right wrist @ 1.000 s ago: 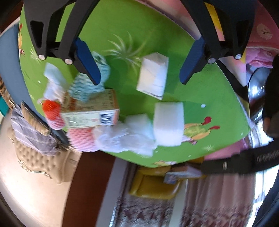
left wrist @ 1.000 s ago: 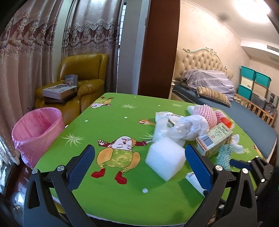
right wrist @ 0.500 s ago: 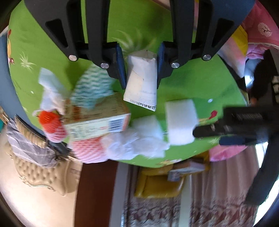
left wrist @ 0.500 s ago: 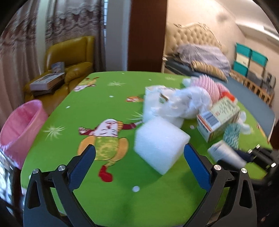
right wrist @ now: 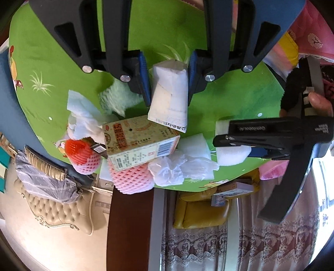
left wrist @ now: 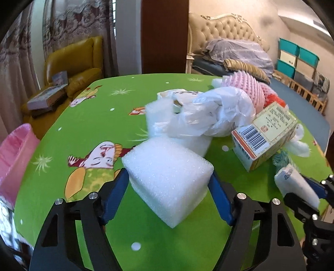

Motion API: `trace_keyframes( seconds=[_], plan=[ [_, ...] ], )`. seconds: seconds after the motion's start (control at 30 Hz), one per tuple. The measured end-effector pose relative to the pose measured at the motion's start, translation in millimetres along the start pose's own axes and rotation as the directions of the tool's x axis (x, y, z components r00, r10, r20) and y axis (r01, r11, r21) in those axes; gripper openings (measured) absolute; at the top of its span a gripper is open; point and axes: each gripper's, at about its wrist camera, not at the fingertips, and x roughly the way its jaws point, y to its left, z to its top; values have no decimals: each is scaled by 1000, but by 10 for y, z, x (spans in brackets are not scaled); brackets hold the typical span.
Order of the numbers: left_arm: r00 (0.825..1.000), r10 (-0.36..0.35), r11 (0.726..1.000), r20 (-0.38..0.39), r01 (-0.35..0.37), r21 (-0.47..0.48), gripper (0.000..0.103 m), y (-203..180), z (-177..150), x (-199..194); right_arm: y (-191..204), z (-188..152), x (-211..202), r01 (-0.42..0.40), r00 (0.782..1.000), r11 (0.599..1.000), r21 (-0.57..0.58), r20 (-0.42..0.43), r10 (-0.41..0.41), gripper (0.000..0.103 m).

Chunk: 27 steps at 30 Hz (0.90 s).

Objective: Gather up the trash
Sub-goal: 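Carry the foam block with the left tool and drop it into the pink wastebasket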

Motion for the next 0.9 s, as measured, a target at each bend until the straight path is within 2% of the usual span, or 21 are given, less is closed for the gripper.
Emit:
trace_keyframes(
  seconds=[0.23,0.47,0.67,0.9],
  plan=[
    [996,10,999,87,-7,-35,72,331,-38,-391,288,131,-7,-45,999,994,-100,20,48,30],
    [981,89,996,171,-85,-31,72,716,-150,-746,597,330,75,-84,996,981,-175,27,91,30],
    [969,166,985,182,-154,-77,72,1132,-328,-907,798,538,220,-145,988,970,-195,25,152,30],
    [955,229,965,190,-197,-175,72,1619,-440,-1073,1228,815,492,-281,959,936,-213,-17,284,30]
  ],
)
